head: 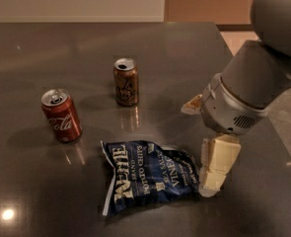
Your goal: Pick blue chip bag
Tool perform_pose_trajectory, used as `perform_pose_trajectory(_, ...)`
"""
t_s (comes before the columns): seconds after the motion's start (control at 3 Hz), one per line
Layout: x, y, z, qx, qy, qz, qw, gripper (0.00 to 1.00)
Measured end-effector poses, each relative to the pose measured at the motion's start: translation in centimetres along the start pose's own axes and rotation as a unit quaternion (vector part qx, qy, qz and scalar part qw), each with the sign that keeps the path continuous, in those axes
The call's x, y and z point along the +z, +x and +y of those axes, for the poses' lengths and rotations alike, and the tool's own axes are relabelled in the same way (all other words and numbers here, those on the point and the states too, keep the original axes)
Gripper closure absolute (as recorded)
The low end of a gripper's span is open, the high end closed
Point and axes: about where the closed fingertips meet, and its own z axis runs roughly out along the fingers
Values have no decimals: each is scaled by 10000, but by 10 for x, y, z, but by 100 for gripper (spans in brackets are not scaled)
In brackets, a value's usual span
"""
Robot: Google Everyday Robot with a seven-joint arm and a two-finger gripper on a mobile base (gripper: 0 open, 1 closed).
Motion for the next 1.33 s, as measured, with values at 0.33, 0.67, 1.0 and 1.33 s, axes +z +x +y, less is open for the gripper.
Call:
perform_pose_trajectory(0.33,21,-13,8,-117,-116,-150,9998,0)
perform_pose_trajectory(0.67,34,-20,9,-156,-137,-270,9994,0)
perform_pose_trajectory(1.0,43,-23,12,-219,-142,-378,9989,0)
perform_pose_trajectory(1.33,49,-25,14,-273,-135,-417,9987,16)
